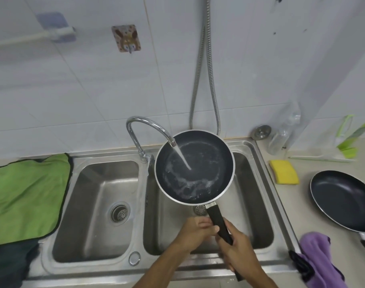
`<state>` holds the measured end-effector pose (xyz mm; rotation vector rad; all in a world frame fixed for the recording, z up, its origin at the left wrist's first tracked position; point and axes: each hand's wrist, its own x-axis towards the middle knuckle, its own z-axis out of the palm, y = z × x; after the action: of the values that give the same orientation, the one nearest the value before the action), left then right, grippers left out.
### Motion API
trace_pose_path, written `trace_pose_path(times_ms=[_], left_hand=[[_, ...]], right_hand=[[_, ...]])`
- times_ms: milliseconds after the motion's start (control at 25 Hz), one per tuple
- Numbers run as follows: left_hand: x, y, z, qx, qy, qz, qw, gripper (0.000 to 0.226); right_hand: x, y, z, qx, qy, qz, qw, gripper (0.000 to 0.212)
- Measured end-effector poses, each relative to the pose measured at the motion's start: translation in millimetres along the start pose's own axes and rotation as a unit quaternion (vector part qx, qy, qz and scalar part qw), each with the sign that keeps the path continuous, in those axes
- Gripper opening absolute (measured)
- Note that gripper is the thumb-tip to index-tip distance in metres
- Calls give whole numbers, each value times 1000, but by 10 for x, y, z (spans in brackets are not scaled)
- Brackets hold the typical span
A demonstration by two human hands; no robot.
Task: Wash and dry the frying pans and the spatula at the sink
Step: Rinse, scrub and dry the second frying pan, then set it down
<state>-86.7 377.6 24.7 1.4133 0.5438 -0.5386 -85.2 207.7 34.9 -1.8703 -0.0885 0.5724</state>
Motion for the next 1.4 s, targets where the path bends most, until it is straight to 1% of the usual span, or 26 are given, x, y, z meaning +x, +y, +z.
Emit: trace_pose_path(times_ms=[40, 80, 120, 160, 240, 280, 320, 400, 440, 480, 560, 600, 720, 760, 800, 880, 1000, 1080, 1160, 1280, 1400], left_hand=[[-1, -9, -95, -3, -20, -20, 1000, 31], [6, -3, -227, -9, -33, -45, 998, 31], [35, 17, -403, -13, -27, -75, 997, 28], [77, 55, -614, -5, -4, -108, 994, 26], [214, 126, -1107, 38, 83, -165, 982, 35], [306, 184, -1344, 56, 129, -176, 974, 36], [409, 256, -1557, 57, 178, -165, 968, 32], [580, 439, -1873, 58, 272, -114, 954, 18], [645, 536, -1971, 52, 296, -91, 949, 16], [712, 601, -2040, 27, 303, -72, 950, 18], [805, 700, -2085, -87, 280, -49, 955, 21], [823, 747, -2081, -129, 267, -44, 954, 29], [865, 856, -2077, -187, 254, -53, 948, 69], [858, 879, -2068, -209, 254, -54, 943, 74], [843, 898, -2058, -237, 257, -52, 935, 75], [815, 945, -2045, -278, 279, -33, 919, 67], [809, 1154, -2001, -272, 335, 24, 902, 53], [847, 1310, -1980, -259, 353, 47, 898, 49], [885, 1398, -1979, -242, 351, 58, 903, 49], [929, 1471, -2000, -237, 322, 70, 914, 47], [895, 1548, -1909, -263, 300, 86, 913, 31]], right_hand=[[16, 12, 7, -10, 3, -1, 1000, 61], [36, 24, 4, -19, 8, 0, 1000, 63], [68, 40, -6, -24, 11, 3, 1000, 63], [105, 64, -22, -29, 12, 4, 1000, 63], [163, 88, -73, -40, 9, 3, 999, 62], [190, 95, -105, -47, 6, 4, 999, 61], [211, 98, -134, -54, 5, 3, 999, 60], [232, 99, -181, -73, 6, 0, 997, 58], [231, 101, -204, -80, 7, 1, 997, 57], [229, 105, -226, -89, 9, 3, 996, 57], [219, 108, -274, -118, 19, -2, 993, 58], [209, 111, -294, -133, 22, -6, 991, 60], [175, 165, -373, -178, 17, -2, 984, 65], [169, 181, -405, -196, 15, 1, 980, 67], [162, 198, -447, -219, 13, 3, 976, 71], [141, 195, -548, -263, 2, -4, 965, 76], [99, 149, -697, -324, 7, -8, 946, 80], [75, 174, -773, -367, 18, -20, 930, 85], [59, 198, -808, -401, 23, -21, 915, 88], [73, 212, -809, -446, 29, -32, 894, 95], [103, 246, -784, -461, 68, -55, 883, 105]])
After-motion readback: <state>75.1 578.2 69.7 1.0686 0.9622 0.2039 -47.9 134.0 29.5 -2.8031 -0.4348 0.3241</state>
